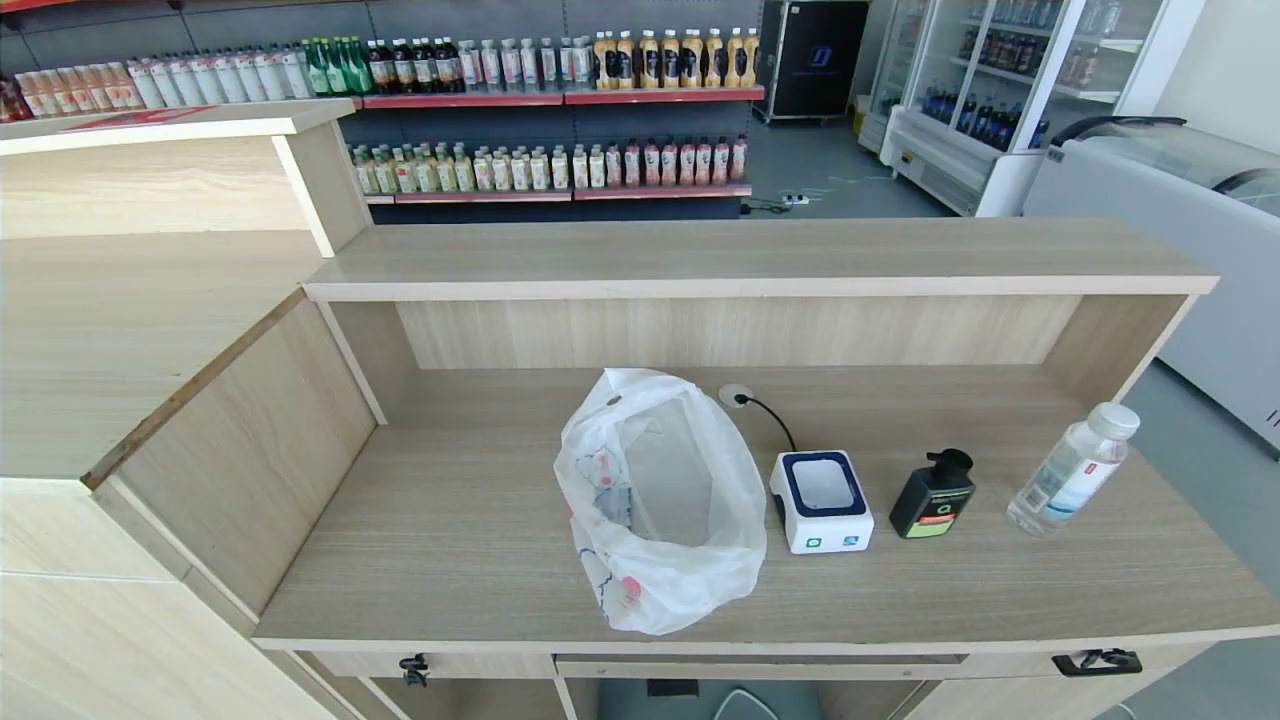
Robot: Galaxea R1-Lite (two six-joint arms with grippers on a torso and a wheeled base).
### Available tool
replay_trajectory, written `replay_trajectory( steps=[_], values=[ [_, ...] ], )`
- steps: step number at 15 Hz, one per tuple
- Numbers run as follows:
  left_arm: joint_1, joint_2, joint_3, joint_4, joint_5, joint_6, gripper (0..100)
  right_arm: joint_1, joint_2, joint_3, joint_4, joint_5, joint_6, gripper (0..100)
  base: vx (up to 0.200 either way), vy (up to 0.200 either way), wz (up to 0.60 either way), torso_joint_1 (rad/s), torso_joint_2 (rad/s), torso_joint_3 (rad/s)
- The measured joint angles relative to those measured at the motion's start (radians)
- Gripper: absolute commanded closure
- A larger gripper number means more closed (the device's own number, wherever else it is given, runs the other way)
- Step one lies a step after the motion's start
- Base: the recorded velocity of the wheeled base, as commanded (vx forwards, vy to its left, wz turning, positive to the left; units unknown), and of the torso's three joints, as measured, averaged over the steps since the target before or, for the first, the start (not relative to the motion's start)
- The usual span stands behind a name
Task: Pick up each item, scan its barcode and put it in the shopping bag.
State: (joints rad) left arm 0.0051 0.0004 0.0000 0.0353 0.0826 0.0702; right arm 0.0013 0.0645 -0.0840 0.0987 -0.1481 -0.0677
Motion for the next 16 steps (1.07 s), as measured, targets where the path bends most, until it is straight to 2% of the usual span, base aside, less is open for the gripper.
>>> replay_trajectory(
  steps=[4,5,7,9,11,13,14,16],
  values=[
    [0.000,0.000,0.000,0.000,0.000,0.000,0,-0.009,0.367,-0.276,-0.030,-0.002,0.030,100,0.000,0.000,0.00,0.000,0.00,0.000],
    [0.000,0.000,0.000,0.000,0.000,0.000,0,-0.014,0.471,-0.343,-0.048,0.005,0.032,0,0.000,0.000,0.00,0.000,0.00,0.000],
    [0.000,0.000,0.000,0.000,0.000,0.000,0,-0.026,0.665,-0.437,-0.116,0.039,0.031,0,0.000,0.000,0.00,0.000,0.00,0.000],
    [-0.001,0.000,0.000,0.000,0.000,0.000,0,-0.073,0.842,-0.474,-0.244,0.105,0.030,0,0.000,0.000,0.00,0.000,0.00,0.000],
    [0.000,0.000,0.000,0.000,0.000,0.000,0,-0.156,1.013,-0.475,-0.431,0.238,-0.018,0,0.000,0.000,0.00,0.000,0.00,0.000],
    [0.000,0.000,0.000,0.000,0.000,0.000,0,-0.262,1.190,-0.460,-0.587,0.428,-0.119,0,0.000,0.000,0.00,0.000,0.00,0.000],
    [0.000,0.000,0.000,0.000,0.000,0.000,0,-0.311,1.263,-0.455,-0.629,0.503,-0.154,0,0.000,0.000,0.00,0.000,0.00,0.000],
    [0.000,0.000,0.000,0.000,0.000,0.000,0,-0.360,1.384,-0.448,-0.670,0.558,-0.192,0,0.000,0.000,0.00,0.000,0.00,0.000]
  ],
)
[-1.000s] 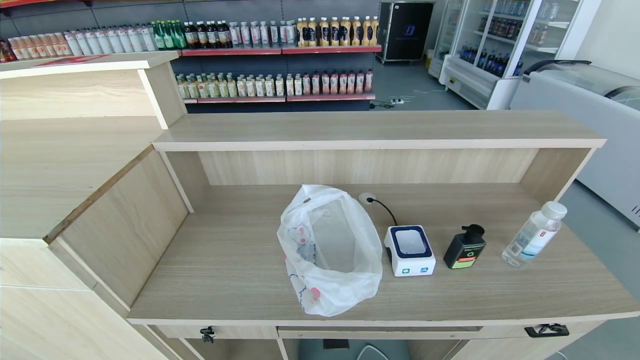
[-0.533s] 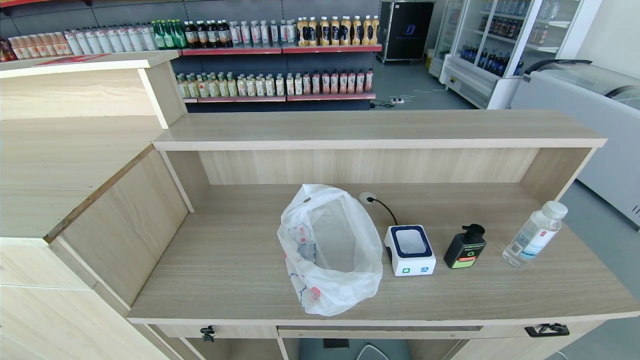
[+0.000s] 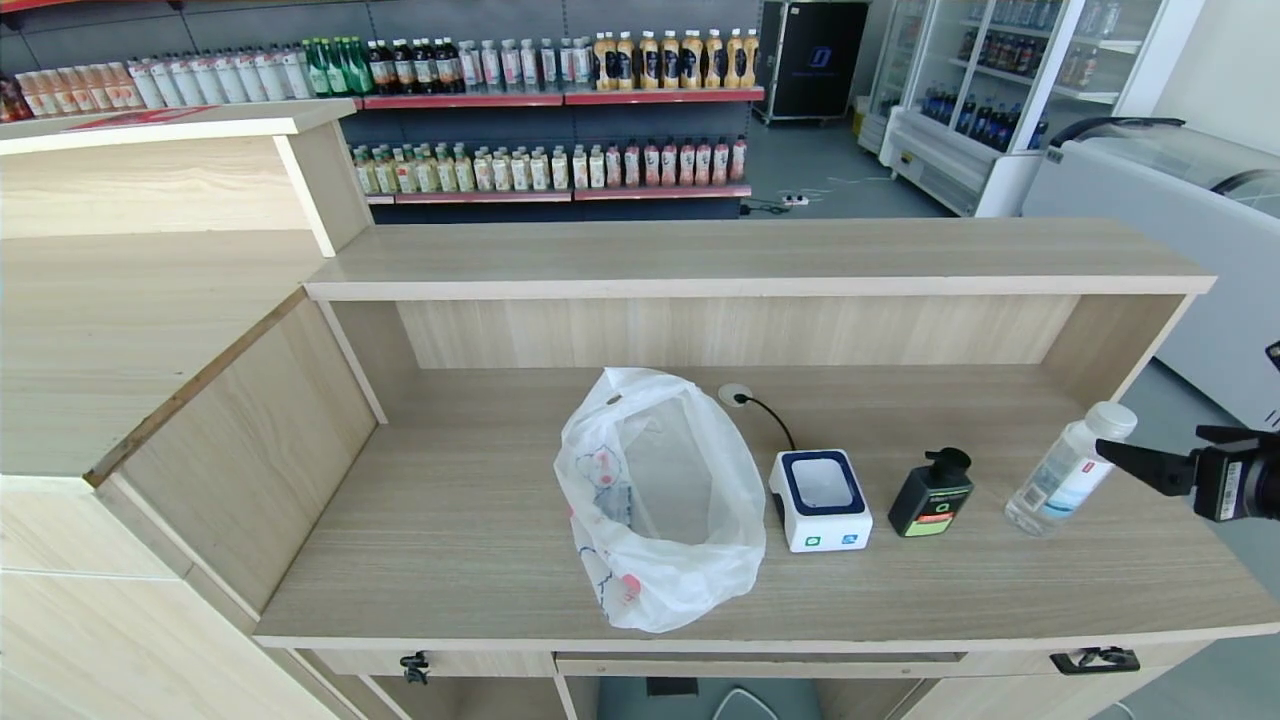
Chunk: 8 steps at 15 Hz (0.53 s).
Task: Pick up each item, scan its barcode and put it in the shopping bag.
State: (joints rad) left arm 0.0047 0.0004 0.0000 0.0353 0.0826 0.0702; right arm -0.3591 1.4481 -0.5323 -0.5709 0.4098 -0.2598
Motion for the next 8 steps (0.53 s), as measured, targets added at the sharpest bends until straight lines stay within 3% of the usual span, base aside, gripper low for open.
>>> replay_trajectory(
  steps=[5,8],
  values=[
    [0.000,0.000,0.000,0.000,0.000,0.000,0,-0.044,0.137,0.023,-0.007,0.061,-0.166,0,0.000,0.000,0.00,0.000,0.00,0.000],
    [0.000,0.000,0.000,0.000,0.000,0.000,0,-0.063,0.171,0.026,-0.010,0.071,-0.172,0,0.000,0.000,0.00,0.000,0.00,0.000]
  ],
)
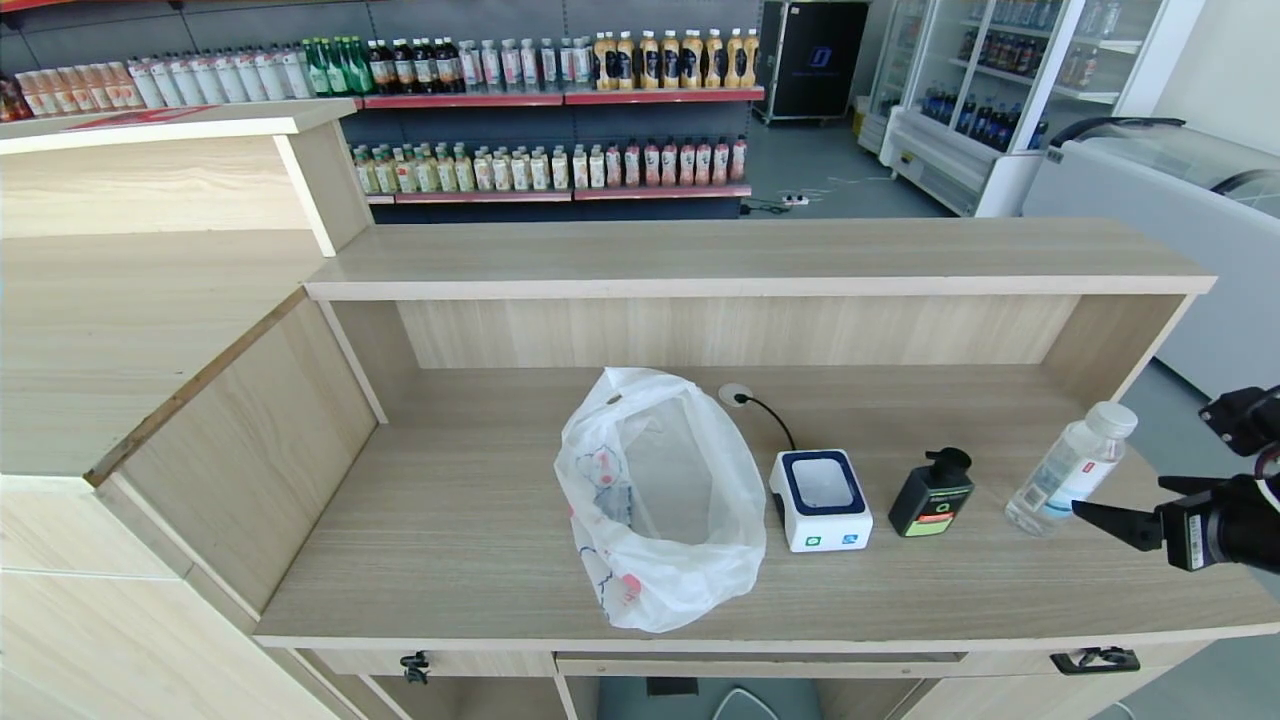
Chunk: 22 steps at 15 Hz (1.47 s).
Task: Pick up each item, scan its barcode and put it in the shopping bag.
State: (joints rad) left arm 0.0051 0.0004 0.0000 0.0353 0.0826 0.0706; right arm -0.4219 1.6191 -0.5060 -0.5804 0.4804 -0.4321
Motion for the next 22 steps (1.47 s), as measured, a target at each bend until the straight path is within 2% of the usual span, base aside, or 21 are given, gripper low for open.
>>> replay_trajectory(
  steps=[5,9,15,22],
  values=[
    [0.000,0.000,0.000,0.000,0.000,0.000,0,-0.011,0.091,-0.019,-0.068,0.006,-0.004,0,0.000,0.000,0.00,0.000,0.00,0.000],
    [0.000,0.000,0.000,0.000,0.000,0.000,0,-0.002,0.212,-0.090,-0.091,0.122,-0.065,0,0.000,0.000,0.00,0.000,0.00,0.000],
    [0.000,0.000,0.000,0.000,0.000,0.000,0,0.068,0.341,-0.125,-0.107,0.218,-0.121,0,0.000,0.000,0.00,0.000,0.00,0.000],
    [0.000,0.000,0.000,0.000,0.000,0.000,0,0.132,0.470,-0.220,-0.172,0.256,-0.136,0,0.000,0.000,0.00,0.000,0.00,0.000]
  ],
)
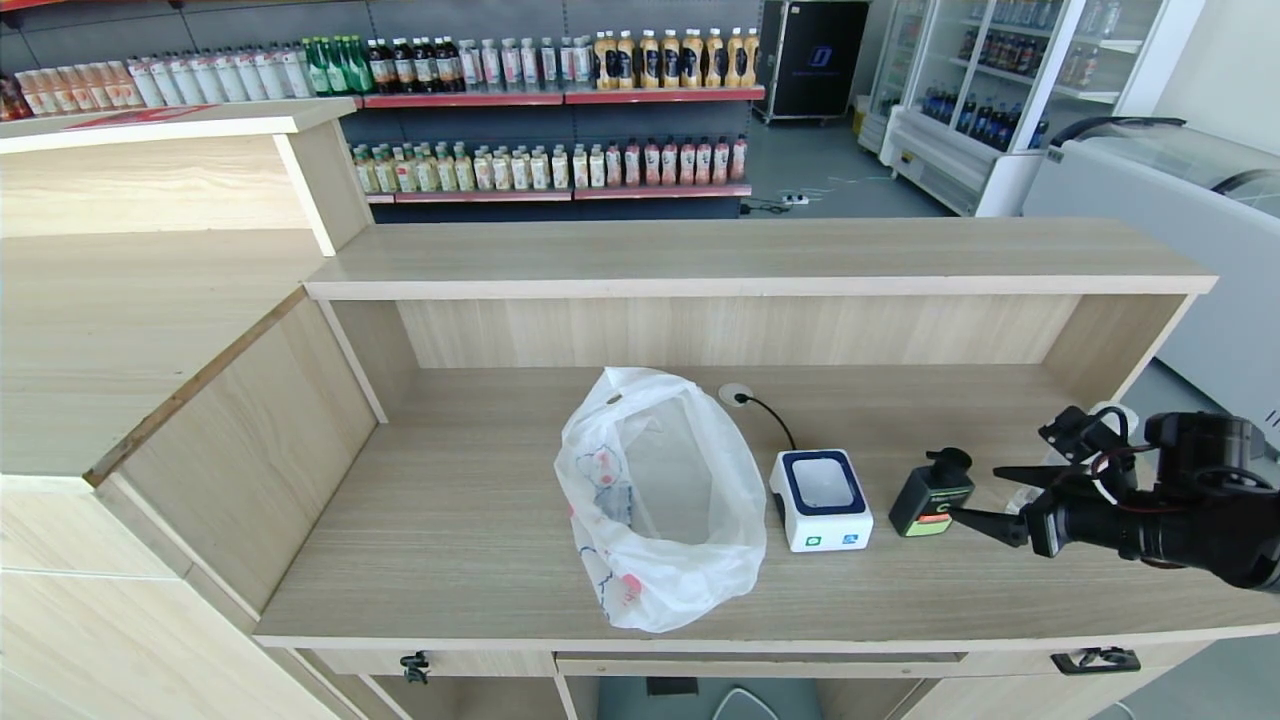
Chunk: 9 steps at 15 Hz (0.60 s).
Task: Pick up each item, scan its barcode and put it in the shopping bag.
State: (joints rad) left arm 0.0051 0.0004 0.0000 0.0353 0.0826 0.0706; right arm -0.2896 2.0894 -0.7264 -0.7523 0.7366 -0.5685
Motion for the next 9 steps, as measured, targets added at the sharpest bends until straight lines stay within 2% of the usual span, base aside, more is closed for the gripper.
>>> replay_trajectory(
  steps=[9],
  values=[
    [0.000,0.000,0.000,0.000,0.000,0.000,0,0.044,0.124,-0.113,-0.007,0.086,-0.020,0,0.000,0.000,0.00,0.000,0.00,0.000]
  ],
)
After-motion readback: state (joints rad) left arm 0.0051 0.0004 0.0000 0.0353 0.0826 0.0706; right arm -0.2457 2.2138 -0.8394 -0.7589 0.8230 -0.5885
